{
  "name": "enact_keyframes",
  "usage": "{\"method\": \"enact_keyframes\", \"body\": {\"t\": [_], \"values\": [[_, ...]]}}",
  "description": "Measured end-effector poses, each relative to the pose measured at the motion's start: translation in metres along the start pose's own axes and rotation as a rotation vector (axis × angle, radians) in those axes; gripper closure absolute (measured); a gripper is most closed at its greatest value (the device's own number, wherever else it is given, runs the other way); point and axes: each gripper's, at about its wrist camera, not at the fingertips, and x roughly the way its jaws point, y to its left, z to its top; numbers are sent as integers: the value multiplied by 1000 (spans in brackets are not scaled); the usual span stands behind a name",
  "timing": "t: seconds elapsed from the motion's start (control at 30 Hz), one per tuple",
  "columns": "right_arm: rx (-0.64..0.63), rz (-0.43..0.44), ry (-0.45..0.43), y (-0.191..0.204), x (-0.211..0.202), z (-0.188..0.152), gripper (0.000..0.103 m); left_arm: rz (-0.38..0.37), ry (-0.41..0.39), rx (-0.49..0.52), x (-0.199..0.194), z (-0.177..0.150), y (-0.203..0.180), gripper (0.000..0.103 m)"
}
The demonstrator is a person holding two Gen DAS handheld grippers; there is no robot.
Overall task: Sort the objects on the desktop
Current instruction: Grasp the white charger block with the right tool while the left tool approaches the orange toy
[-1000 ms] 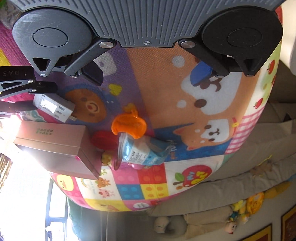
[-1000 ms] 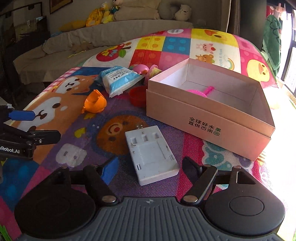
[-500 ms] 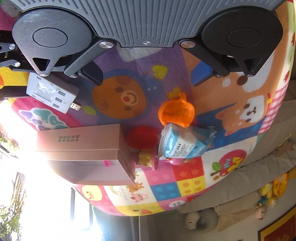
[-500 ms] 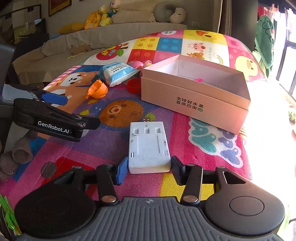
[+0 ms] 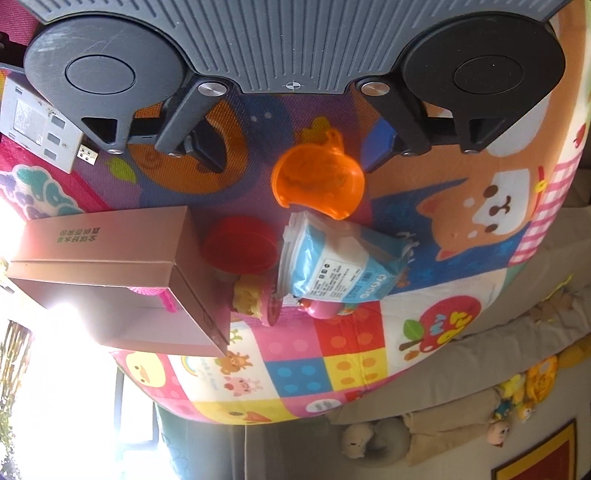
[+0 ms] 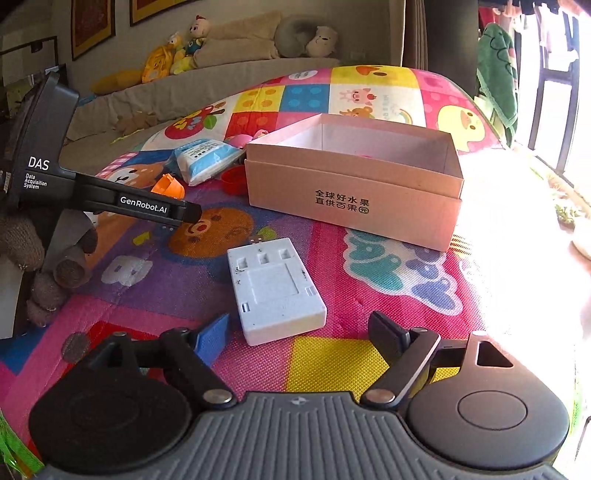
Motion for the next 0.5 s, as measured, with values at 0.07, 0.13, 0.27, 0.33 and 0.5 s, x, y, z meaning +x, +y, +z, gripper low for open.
{"method": "enact_keyframes", "body": {"t": [0.07, 0.13, 0.27, 0.33, 0.5], "values": [[-1, -1, 0, 0, 0, 0, 20, -1, 7, -3, 1, -1, 1, 37], [-4, -3, 2, 1, 0, 0, 20, -2, 6, -7, -3, -2, 3, 50], [-11, -8, 4, 2, 0, 0, 20, -24, 12, -28, -21, -14, 9, 64], [-14, -16, 5, 4, 0, 0, 20, -43, 17, -29, -34, -26, 10, 64], [13, 17, 29, -4, 0, 6, 20, -75, 20, -35, -69, -55, 13, 55]]}}
